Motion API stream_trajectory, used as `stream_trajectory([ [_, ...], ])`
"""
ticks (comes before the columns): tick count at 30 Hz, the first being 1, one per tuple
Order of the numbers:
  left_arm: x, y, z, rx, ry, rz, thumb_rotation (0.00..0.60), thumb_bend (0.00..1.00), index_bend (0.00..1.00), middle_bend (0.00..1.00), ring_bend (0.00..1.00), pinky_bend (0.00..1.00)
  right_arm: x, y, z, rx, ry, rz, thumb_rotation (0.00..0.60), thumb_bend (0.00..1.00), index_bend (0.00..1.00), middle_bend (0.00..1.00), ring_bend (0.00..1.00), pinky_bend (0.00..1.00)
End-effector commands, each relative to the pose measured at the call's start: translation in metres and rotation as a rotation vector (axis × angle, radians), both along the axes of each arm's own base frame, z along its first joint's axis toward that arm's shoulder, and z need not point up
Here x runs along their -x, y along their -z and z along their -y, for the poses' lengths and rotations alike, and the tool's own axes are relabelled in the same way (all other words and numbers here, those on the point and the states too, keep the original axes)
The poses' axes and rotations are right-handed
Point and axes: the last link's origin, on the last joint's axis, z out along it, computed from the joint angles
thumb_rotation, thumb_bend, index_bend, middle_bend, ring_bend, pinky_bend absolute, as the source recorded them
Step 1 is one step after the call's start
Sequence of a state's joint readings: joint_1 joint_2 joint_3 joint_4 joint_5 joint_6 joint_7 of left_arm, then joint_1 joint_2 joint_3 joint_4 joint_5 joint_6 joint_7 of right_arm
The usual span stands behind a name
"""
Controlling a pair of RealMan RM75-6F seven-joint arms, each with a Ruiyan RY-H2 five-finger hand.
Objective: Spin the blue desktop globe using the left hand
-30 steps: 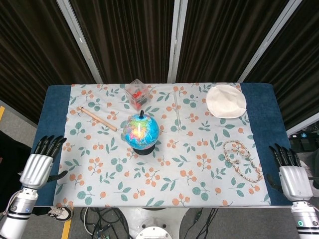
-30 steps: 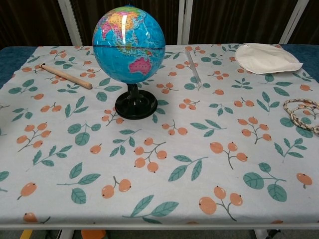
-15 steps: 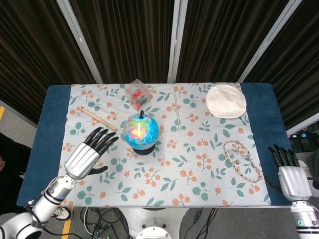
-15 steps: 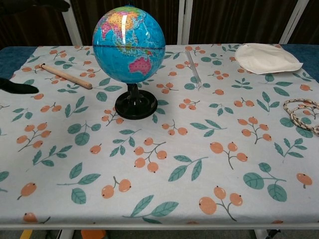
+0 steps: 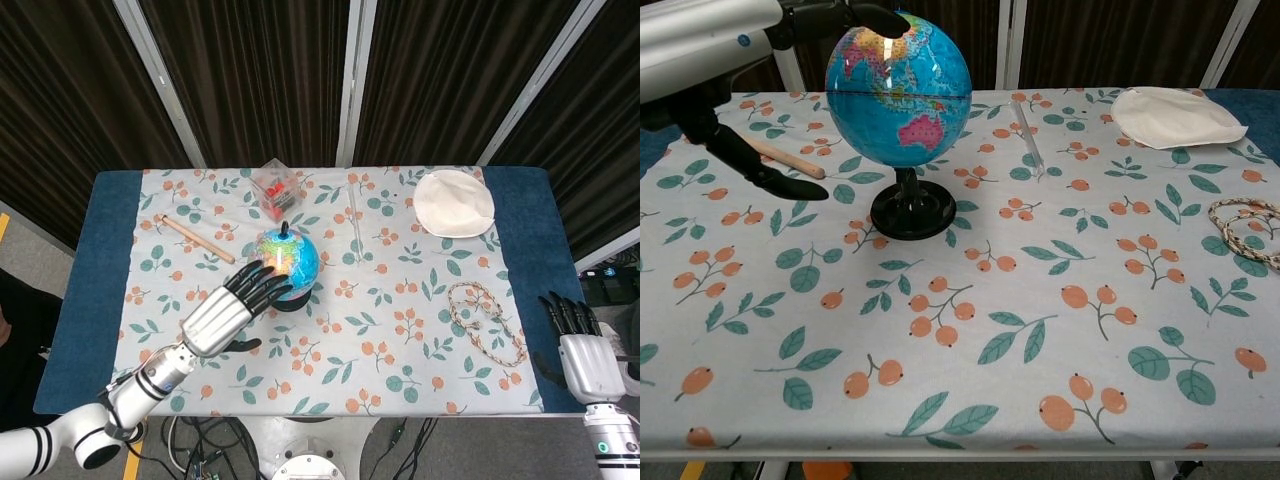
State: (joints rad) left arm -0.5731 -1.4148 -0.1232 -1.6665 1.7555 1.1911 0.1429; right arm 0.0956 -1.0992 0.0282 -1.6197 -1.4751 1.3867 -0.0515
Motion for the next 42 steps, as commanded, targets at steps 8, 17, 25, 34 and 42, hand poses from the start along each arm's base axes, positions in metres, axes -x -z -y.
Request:
stream_trajectory([
  [8,0.011,0.002,-0.006,-0.013,-0.041,-0.01,0.6,0.1,0.09,0.08,0.02,0.04,0.001,0.0,0.0,-0.001,0.003,0.001,0.6,0.27,0.0,0.0,0.0,0.0],
  [17,0.026,-0.005,-0.006,-0.036,-0.086,-0.031,0.6,0.1,0.09,0.08,0.02,0.04,0.0,0.002,0.0,-0.008,0.005,-0.002,0.6,0.28,0.0,0.0,0.0,0.0],
  [25,0.057,-0.022,-0.012,-0.11,-0.277,-0.086,0.6,0.1,0.09,0.08,0.08,0.04,0.001,0.002,0.0,-0.005,0.009,-0.005,0.6,0.28,0.0,0.0,0.0,0.0],
  [34,0.057,-0.039,-0.011,-0.185,-0.274,-0.048,0.6,0.1,0.1,0.08,0.08,0.04,-0.001,0.003,0.0,-0.011,0.008,-0.007,0.6,0.28,0.0,0.0,0.0,0.0],
  [42,0.031,-0.03,-0.007,-0.145,-0.137,0.007,0.6,0.1,0.1,0.08,0.08,0.04,0.0,0.004,0.001,-0.011,0.009,-0.006,0.6,0.28,0.0,0.0,0.0,0.0],
])
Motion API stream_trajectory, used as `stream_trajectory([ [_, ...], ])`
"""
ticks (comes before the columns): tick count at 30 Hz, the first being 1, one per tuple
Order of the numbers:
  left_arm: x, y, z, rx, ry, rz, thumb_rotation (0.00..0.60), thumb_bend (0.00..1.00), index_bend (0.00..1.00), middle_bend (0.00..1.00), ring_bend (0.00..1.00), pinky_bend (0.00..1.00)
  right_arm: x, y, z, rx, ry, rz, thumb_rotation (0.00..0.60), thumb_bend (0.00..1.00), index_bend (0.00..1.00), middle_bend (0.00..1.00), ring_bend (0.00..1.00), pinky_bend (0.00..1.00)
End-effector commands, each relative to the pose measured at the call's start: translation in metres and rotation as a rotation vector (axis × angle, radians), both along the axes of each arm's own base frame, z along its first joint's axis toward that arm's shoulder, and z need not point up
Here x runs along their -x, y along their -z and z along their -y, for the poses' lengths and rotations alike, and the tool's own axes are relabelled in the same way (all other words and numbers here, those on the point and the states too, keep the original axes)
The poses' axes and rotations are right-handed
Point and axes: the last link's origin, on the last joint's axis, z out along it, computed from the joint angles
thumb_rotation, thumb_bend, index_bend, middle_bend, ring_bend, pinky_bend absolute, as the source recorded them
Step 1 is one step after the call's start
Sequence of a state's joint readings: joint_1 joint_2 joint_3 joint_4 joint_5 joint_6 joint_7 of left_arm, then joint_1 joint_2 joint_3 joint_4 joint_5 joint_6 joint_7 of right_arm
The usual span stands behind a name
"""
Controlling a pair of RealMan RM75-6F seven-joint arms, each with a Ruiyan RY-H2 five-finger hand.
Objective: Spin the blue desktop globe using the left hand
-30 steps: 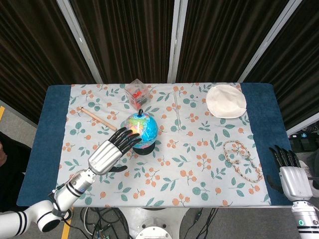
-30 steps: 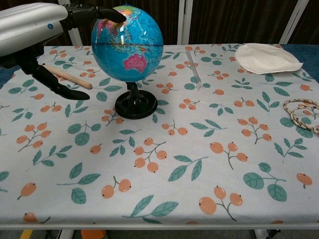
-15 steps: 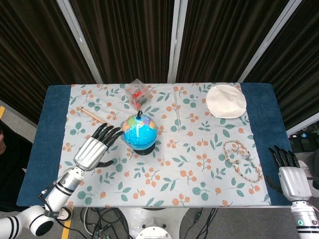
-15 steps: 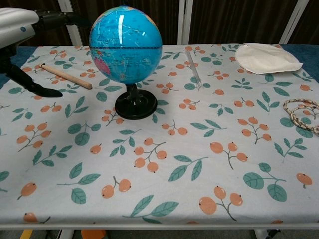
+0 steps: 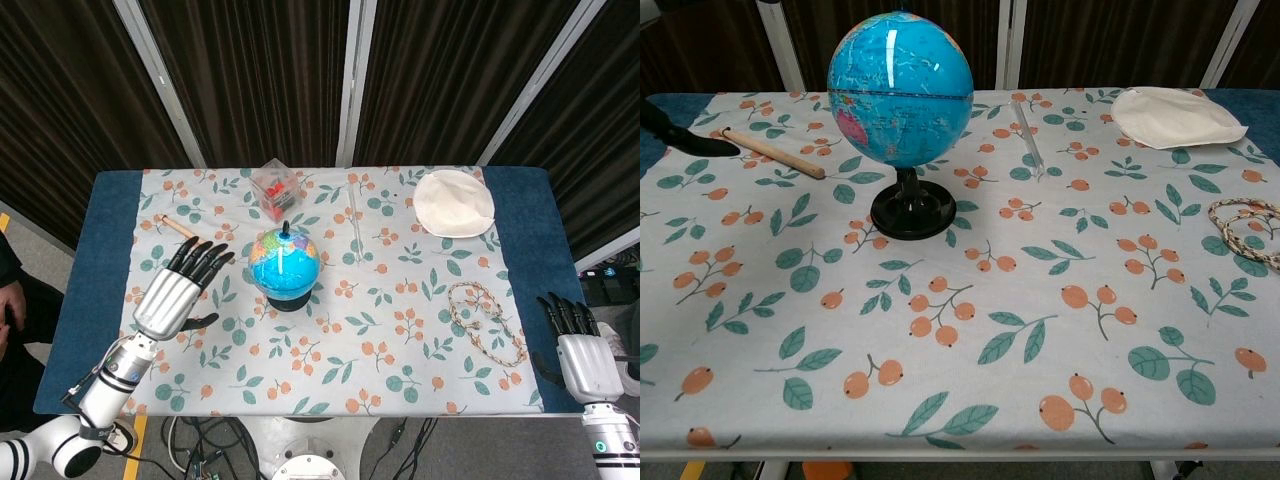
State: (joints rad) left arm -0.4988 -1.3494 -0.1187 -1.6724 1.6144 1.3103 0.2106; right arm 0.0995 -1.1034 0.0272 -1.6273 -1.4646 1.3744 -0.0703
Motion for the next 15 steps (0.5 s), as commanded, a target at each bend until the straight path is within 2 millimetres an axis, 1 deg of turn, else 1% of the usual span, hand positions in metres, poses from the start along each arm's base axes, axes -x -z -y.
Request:
stream_trajectory([
  [1,-0.014,0.006,0.001,0.02,0.066,0.02,0.6,0.1,0.1,0.08,0.08,0.04,0.001,0.0,0.0,-0.001,0.001,0.001,0.6,0.28,0.0,0.0,0.0,0.0],
  [5,-0.029,0.016,0.001,0.055,0.111,0.031,0.6,0.1,0.1,0.08,0.08,0.04,0.002,0.001,0.0,-0.002,0.007,0.004,0.6,0.28,0.0,0.0,0.0,0.0],
  [8,-0.036,0.024,0.0,0.078,0.126,0.029,0.6,0.1,0.1,0.08,0.08,0.04,0.003,0.0,0.0,-0.001,0.008,0.006,0.6,0.28,0.0,0.0,0.0,0.0],
  [11,-0.04,0.033,-0.002,0.092,0.126,0.02,0.6,0.1,0.1,0.08,0.08,0.04,0.004,0.0,0.0,0.0,0.009,0.008,0.6,0.28,0.0,0.0,0.0,0.0],
  [15,-0.038,0.037,-0.004,0.098,0.117,0.013,0.6,0.1,0.1,0.08,0.08,0.04,0.005,-0.001,0.0,0.002,0.012,0.009,0.6,0.28,0.0,0.0,0.0,0.0],
])
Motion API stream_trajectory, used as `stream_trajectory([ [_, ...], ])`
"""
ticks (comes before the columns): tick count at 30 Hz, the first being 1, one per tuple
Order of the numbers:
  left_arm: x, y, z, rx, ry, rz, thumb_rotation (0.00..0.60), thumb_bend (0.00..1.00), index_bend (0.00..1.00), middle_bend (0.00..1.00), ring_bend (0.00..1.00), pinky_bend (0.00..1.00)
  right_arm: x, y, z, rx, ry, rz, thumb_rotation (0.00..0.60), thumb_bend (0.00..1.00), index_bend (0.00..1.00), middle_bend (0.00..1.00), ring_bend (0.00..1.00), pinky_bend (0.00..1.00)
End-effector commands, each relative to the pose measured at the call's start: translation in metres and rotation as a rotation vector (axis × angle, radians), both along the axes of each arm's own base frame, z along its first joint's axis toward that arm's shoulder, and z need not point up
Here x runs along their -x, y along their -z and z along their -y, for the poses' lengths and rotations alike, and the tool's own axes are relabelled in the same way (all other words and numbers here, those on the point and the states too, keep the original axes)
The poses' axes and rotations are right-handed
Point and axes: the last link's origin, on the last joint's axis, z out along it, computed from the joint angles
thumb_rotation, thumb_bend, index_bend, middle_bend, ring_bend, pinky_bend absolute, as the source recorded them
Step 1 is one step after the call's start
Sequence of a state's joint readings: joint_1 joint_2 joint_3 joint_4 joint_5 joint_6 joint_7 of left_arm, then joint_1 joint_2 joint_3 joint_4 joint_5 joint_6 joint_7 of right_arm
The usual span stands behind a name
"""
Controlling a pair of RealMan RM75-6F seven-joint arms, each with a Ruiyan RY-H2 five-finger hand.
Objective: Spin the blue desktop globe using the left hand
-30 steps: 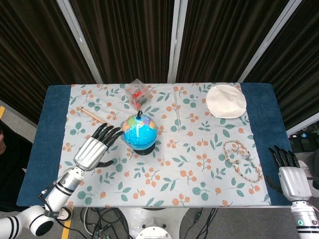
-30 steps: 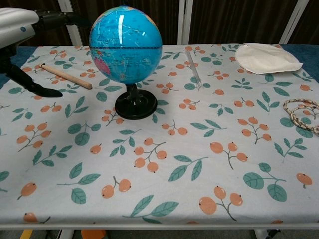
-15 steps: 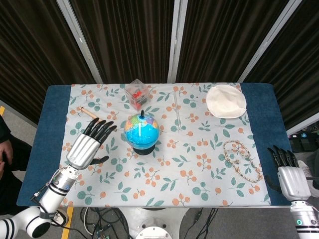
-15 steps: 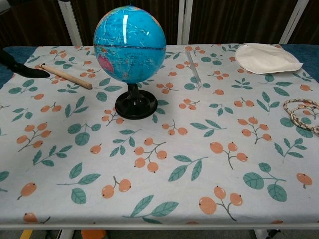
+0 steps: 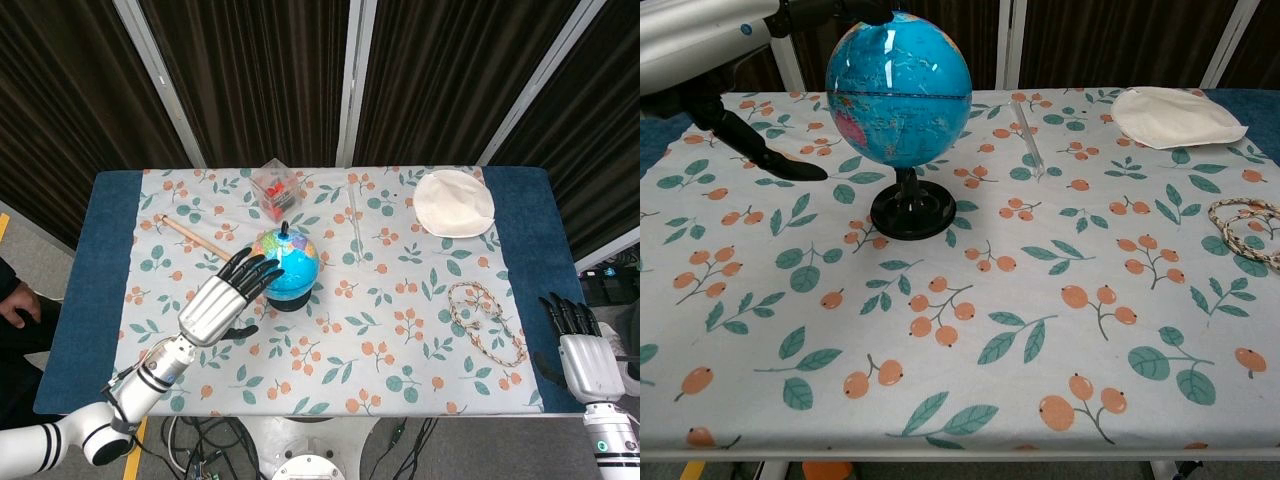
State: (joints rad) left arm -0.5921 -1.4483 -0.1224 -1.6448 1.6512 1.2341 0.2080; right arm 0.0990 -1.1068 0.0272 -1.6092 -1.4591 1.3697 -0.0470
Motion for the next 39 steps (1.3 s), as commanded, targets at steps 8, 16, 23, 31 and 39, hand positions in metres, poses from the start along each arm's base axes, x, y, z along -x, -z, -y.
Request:
stream_trajectory([
  [8,0.011,-0.001,0.0,-0.011,-0.029,-0.029,0.6,0.1,0.1,0.08,0.07,0.04,0.001,0.001,0.0,-0.002,0.001,0.0,0.6,0.29,0.0,0.0,0.0,0.0],
  [16,0.057,-0.019,0.0,-0.039,-0.207,-0.1,0.6,0.1,0.1,0.08,0.12,0.04,0.0,0.0,0.0,0.001,0.0,-0.005,0.6,0.29,0.0,0.0,0.0,0.0],
  [23,0.063,-0.041,-0.003,-0.11,-0.232,-0.061,0.6,0.1,0.1,0.08,0.12,0.04,-0.003,0.003,0.001,-0.005,-0.005,-0.008,0.6,0.29,0.0,0.0,0.0,0.0],
  [31,0.043,-0.04,0.004,-0.099,-0.129,-0.002,0.6,0.1,0.1,0.08,0.1,0.04,-0.002,0.001,0.001,-0.001,0.0,-0.009,0.6,0.29,0.0,0.0,0.0,0.0],
  [39,0.009,-0.025,0.015,-0.004,0.014,0.051,0.6,0.1,0.1,0.08,0.1,0.04,0.0,0.003,0.001,-0.007,0.005,-0.005,0.6,0.29,0.0,0.0,0.0,0.0],
])
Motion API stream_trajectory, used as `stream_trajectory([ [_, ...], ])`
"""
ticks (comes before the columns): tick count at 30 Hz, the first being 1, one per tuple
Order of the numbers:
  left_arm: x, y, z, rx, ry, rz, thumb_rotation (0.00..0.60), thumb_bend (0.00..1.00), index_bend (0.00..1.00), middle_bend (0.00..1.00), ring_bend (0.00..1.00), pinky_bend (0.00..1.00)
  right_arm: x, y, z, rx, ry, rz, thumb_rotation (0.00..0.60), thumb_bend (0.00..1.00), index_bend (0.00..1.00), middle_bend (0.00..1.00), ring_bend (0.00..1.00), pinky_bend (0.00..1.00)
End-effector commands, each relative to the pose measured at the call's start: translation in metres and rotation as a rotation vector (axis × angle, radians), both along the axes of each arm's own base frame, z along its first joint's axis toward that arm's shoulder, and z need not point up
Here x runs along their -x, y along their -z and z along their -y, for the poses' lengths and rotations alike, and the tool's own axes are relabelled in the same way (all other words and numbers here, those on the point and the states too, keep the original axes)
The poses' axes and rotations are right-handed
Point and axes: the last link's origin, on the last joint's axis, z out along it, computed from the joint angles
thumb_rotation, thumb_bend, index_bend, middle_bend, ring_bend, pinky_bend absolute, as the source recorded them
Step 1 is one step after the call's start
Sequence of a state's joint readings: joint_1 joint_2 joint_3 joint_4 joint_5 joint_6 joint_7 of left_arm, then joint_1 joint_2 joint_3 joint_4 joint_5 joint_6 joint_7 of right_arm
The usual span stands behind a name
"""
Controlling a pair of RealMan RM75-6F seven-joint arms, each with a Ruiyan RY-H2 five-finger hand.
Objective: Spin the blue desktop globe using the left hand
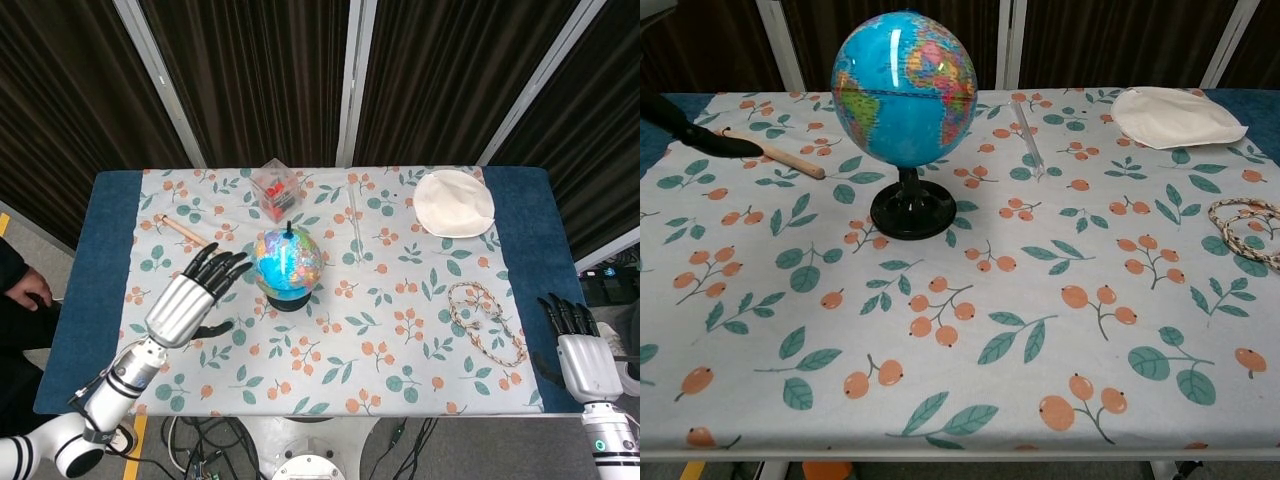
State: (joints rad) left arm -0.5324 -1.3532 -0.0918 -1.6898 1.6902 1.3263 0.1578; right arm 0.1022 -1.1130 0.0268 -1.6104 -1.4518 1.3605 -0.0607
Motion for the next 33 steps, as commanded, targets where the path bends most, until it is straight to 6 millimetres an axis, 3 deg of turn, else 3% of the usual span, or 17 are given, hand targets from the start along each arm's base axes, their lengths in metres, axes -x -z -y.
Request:
stream_trajectory([
  [1,-0.014,0.008,0.004,0.049,0.048,0.022,0.6,0.1,0.1,0.08,0.1,0.04,0.0,0.0,0.0,0.001,-0.001,0.001,0.6,0.29,0.0,0.0,0.0,0.0],
  [11,-0.024,0.03,-0.001,0.099,0.064,0.004,0.6,0.1,0.1,0.08,0.1,0.04,0.003,-0.001,0.0,0.003,0.007,0.006,0.6,0.29,0.0,0.0,0.0,0.0],
  [25,-0.017,0.032,-0.006,0.092,0.041,-0.015,0.6,0.1,0.1,0.08,0.1,0.04,0.003,-0.001,0.001,0.003,0.005,0.006,0.6,0.29,0.0,0.0,0.0,0.0],
  [28,-0.009,0.03,-0.006,0.087,0.013,-0.029,0.6,0.1,0.1,0.08,0.1,0.04,0.003,-0.001,0.0,0.004,0.006,0.007,0.6,0.29,0.0,0.0,0.0,0.0],
  [33,0.023,0.021,-0.01,0.065,-0.113,-0.075,0.6,0.1,0.1,0.08,0.12,0.04,0.004,-0.003,0.0,0.01,0.008,0.006,0.6,0.29,0.0,0.0,0.0,0.0],
])
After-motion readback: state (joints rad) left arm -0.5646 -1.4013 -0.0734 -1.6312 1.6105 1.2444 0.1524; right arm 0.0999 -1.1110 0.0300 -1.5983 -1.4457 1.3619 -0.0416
